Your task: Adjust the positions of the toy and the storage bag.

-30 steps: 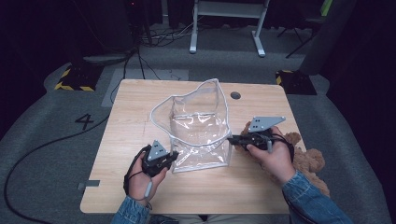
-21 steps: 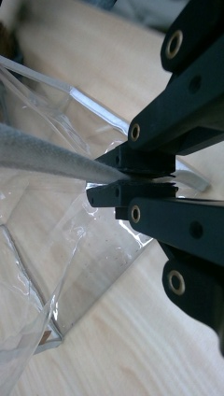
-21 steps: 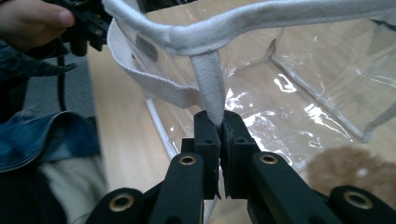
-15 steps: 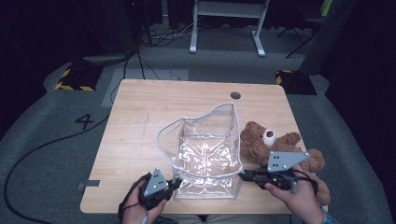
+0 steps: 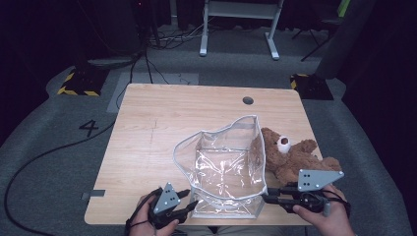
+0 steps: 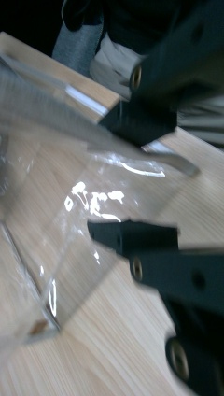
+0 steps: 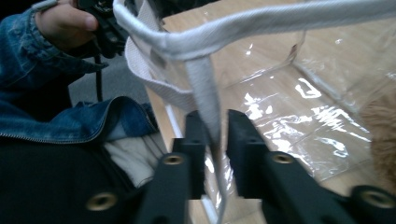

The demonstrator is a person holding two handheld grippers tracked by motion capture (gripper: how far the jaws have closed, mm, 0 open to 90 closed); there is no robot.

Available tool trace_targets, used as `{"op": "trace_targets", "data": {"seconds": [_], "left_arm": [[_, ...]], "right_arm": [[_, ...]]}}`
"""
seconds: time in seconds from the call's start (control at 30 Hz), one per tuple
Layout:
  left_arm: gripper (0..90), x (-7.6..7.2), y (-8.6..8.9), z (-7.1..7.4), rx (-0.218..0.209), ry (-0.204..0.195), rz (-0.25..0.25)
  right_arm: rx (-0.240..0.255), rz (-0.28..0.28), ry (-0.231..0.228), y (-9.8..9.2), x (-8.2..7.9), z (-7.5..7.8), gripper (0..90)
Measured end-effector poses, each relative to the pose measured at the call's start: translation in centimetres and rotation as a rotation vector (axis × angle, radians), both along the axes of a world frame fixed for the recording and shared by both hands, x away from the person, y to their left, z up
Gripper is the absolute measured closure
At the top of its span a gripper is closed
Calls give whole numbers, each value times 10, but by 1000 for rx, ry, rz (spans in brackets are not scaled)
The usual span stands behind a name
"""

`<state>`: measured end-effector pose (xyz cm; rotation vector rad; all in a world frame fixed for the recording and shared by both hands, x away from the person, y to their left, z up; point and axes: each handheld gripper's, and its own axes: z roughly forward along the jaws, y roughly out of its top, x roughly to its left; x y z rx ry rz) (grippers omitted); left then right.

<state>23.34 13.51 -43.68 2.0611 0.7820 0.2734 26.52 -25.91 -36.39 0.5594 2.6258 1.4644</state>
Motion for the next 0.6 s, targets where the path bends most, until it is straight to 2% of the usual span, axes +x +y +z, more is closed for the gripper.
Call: {"op": "trace_targets", "data": {"seconds": [0.17, 0.23, 0.43, 0.6], "left_arm": [[492, -1, 7, 1, -14, 4, -2], [481, -3, 11, 2, -20, 6, 1], [454, -5, 24, 5, -45, 13, 7], [453, -6, 42, 12, -60, -14, 47]], "right_arm": [[8, -17, 5, -8, 3, 5, 611], [18, -20, 5, -11, 3, 7, 607], [22, -84, -30, -31, 8, 20, 587], [6, -150, -46, -48, 20, 24, 557]]}}
